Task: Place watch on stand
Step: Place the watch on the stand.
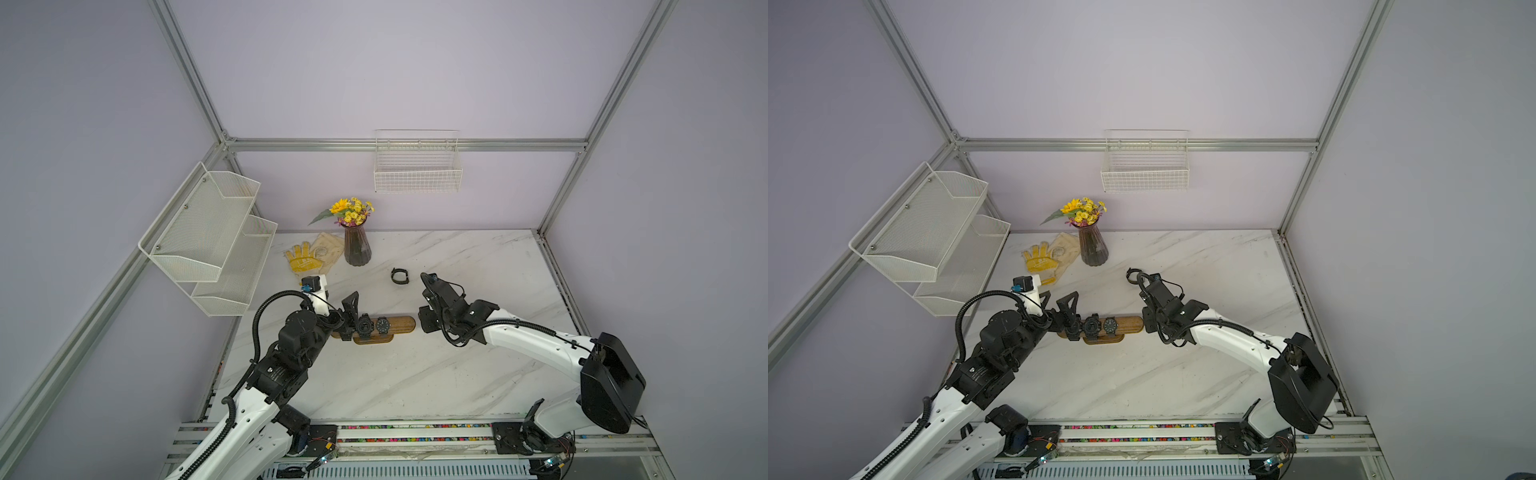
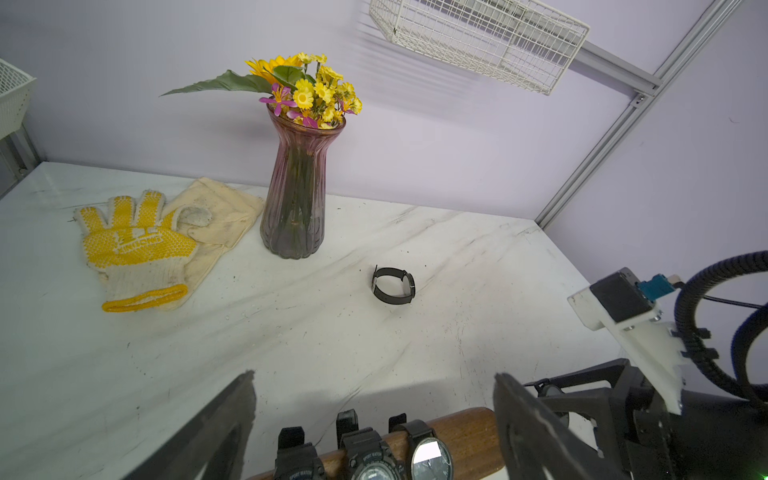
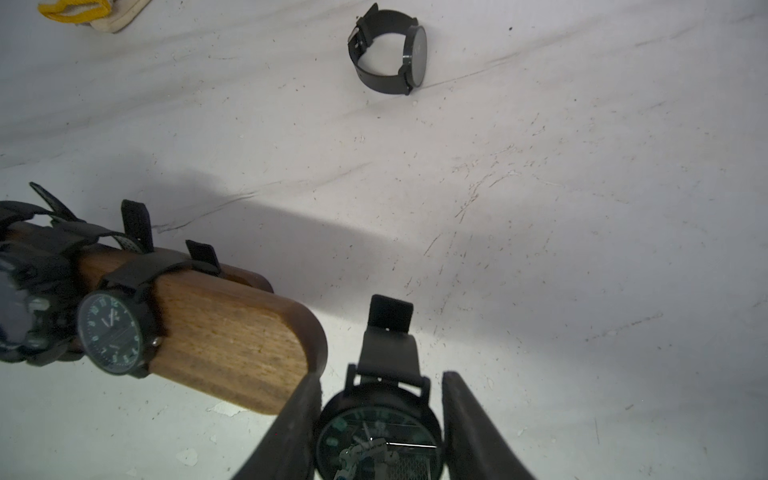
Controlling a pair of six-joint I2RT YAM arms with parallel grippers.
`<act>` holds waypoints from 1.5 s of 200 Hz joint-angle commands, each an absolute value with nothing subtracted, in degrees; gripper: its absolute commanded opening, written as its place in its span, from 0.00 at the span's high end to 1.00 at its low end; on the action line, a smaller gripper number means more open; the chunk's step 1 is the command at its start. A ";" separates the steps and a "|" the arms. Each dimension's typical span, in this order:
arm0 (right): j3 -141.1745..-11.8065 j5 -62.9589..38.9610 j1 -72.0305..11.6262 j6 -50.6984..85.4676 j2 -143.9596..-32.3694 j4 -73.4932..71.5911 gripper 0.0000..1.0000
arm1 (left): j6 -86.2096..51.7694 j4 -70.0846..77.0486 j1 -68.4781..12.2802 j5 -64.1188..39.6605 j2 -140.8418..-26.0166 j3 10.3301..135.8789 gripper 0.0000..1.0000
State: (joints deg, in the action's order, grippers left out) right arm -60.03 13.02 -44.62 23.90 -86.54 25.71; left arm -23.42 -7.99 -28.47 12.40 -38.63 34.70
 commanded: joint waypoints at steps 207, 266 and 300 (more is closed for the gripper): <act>-65.40 11.50 -48.99 25.84 -92.01 24.12 0.62 | -24.17 -6.41 -28.04 12.86 -38.14 34.01 0.10; -66.23 12.49 -49.90 26.41 -93.34 25.05 0.62 | -24.08 -6.72 -28.04 13.10 -37.53 33.84 0.10; -67.09 12.74 -50.53 26.28 -93.47 25.53 0.62 | -24.17 -6.62 -28.04 13.03 -37.79 33.84 0.10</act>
